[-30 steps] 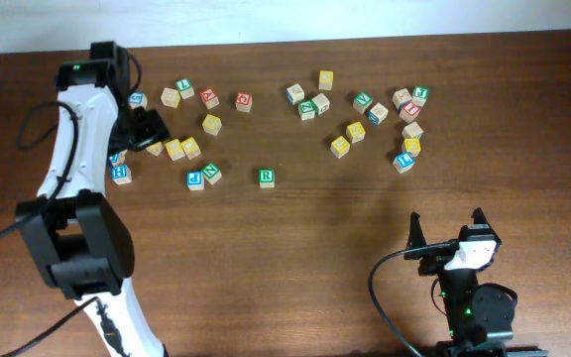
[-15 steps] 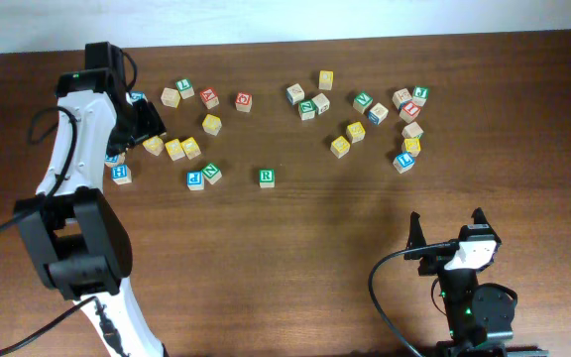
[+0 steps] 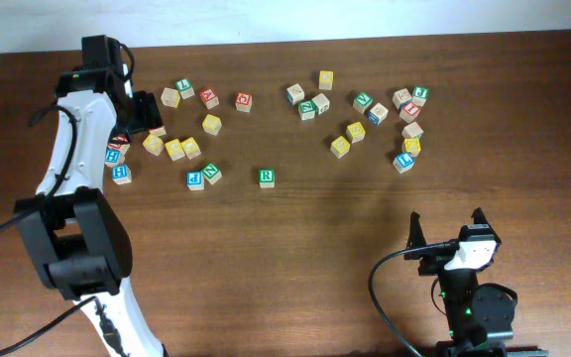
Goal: Spell out RSS
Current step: 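Move the left gripper back over the yellow S block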
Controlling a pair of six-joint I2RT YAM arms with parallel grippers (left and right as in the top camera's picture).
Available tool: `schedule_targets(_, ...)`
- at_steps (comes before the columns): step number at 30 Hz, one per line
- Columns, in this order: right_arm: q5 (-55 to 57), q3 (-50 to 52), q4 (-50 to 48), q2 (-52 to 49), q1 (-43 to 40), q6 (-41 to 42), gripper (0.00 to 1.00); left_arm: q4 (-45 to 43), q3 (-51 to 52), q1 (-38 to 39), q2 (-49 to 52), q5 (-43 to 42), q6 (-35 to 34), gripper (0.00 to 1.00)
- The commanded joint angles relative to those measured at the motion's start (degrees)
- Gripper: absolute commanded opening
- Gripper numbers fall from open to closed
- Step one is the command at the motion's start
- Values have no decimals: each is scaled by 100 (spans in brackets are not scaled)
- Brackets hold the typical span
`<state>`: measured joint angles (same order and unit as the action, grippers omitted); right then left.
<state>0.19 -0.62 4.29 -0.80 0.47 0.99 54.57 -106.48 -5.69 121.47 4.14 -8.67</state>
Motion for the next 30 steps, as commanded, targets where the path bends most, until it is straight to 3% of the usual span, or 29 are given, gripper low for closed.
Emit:
schedule_targets(1, 50, 31, 42, 44, 17, -33, 98, 83, 48, -4, 48, -332, 170, 82)
schedule_targets(2, 50, 31, 42, 44, 17, -33, 98, 166, 48, -4, 48, -752, 170, 87)
schedule_targets(4, 50, 31, 42, 44, 17, -33, 98, 190, 48, -4, 48, -1235, 170, 87)
schedule_targets(8, 50, 31, 42, 44, 17, -33, 98, 186, 48, 90, 48, -2138, 168, 70)
schedule_targets(16, 50, 31, 42, 44, 17, -33, 98, 203, 50, 540, 48, -1895, 168, 64)
schedule_targets(22, 50, 31, 42, 44, 17, -33, 98, 251, 52, 986, 48, -1266, 122, 65)
schedule_targets(26, 50, 31, 42, 44, 17, -33, 98, -212, 52, 1246, 48, -1163, 129, 70)
schedule_targets(30, 50, 31, 42, 44, 17, -33, 98, -789, 55, 1427, 48, -417, 129, 68)
